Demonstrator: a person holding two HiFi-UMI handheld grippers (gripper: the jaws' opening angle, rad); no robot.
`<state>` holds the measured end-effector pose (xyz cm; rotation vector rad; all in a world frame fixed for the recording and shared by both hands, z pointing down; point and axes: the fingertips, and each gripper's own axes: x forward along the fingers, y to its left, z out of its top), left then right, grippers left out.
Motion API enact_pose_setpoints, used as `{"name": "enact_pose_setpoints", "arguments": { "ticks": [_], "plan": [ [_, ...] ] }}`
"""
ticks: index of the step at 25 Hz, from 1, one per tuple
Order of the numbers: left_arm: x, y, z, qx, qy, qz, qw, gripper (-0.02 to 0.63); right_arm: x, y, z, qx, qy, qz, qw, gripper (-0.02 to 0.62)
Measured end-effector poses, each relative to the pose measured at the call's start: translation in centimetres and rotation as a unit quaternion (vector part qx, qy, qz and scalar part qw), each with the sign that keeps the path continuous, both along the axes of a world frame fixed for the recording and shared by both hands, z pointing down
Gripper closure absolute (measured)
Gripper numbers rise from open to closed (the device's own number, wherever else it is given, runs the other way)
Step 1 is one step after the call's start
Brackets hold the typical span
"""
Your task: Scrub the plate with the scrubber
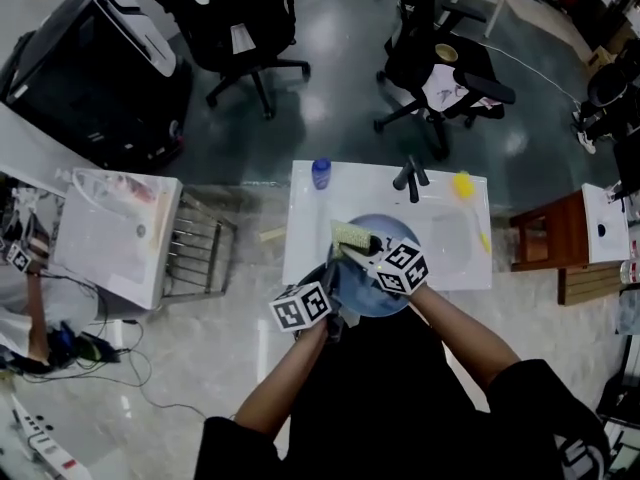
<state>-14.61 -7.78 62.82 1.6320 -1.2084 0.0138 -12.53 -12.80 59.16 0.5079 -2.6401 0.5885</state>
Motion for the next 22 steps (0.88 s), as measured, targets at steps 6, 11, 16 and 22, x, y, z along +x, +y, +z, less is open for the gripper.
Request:
{"name": "enact_pose_setpoints", "arguments": {
  "ticks": [6,11,16,22],
  "plan": [
    [0.1,0.3,-0.8,0.000,0.019,-0.013,0.9997,0.575,-0.1,0.1,-0.7,0.067,0.018,-0.022,0.997,0.535],
    [0.0,1.0,-1.0,0.004,0.030,-0.007,0.9995,0.574,0.2,0.2,-0.7,0.114,0.046,-0.014,0.992,0.529],
    [0.1,1.6,-1.2,0.007,0.038,-0.002,0.9993,0.572,0.8,-0.1,-0.7,0.135,0.068,0.022,0.988,0.529],
    [0.5,1.6,-1.3,0.006,0.054,-0.002,0.9985,0.566,1.9,-0.9,-0.6,0.151,0.099,0.044,0.983,0.529]
  ]
}}
